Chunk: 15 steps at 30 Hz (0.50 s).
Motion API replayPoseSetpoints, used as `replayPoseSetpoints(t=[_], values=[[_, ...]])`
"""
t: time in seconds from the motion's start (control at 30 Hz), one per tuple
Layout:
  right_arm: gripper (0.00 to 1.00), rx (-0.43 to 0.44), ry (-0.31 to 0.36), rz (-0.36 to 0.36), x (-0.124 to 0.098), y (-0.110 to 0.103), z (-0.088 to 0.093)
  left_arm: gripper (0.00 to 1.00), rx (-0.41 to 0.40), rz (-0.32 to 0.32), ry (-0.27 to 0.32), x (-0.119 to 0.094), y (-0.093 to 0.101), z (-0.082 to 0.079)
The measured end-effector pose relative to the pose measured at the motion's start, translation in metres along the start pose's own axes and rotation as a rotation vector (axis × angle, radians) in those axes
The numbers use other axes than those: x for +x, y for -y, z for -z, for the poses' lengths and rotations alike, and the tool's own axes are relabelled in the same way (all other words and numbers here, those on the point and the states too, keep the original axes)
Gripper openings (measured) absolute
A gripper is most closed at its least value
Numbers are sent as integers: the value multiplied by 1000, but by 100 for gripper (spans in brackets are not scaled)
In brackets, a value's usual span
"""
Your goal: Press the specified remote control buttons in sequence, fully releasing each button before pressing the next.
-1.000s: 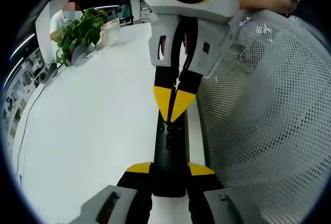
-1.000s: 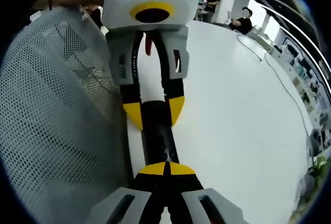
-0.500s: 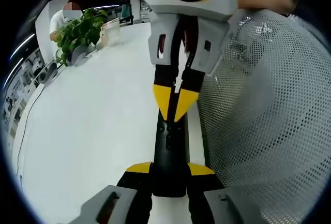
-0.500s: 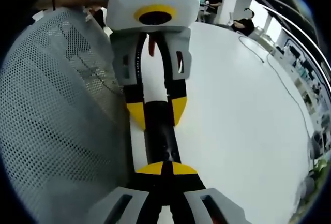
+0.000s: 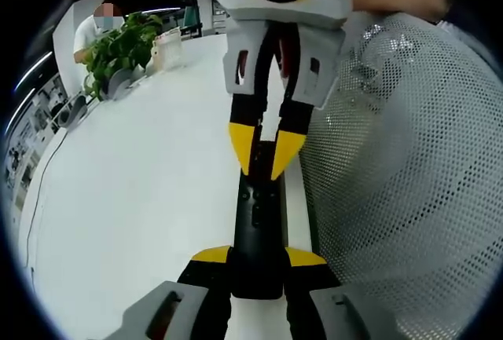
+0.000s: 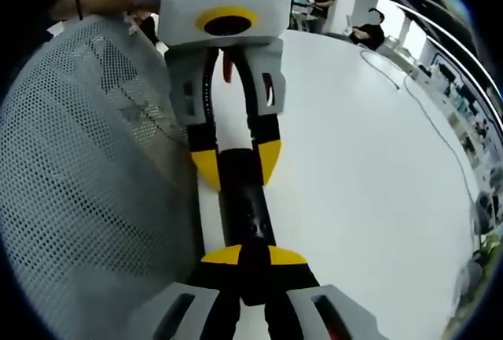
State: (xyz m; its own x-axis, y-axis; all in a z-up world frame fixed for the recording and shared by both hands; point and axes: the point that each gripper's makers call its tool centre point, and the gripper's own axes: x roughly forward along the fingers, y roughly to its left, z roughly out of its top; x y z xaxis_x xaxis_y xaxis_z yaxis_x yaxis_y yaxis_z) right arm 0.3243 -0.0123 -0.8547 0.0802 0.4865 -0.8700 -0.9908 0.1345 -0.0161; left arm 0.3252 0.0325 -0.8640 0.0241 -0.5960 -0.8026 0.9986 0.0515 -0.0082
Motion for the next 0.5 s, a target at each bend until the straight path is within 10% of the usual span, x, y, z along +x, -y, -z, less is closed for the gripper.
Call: replayPoseSetpoints(t=[0.5], values=[[9, 52, 34, -18, -2, 2, 2, 25, 4, 6, 2, 0, 0, -1]])
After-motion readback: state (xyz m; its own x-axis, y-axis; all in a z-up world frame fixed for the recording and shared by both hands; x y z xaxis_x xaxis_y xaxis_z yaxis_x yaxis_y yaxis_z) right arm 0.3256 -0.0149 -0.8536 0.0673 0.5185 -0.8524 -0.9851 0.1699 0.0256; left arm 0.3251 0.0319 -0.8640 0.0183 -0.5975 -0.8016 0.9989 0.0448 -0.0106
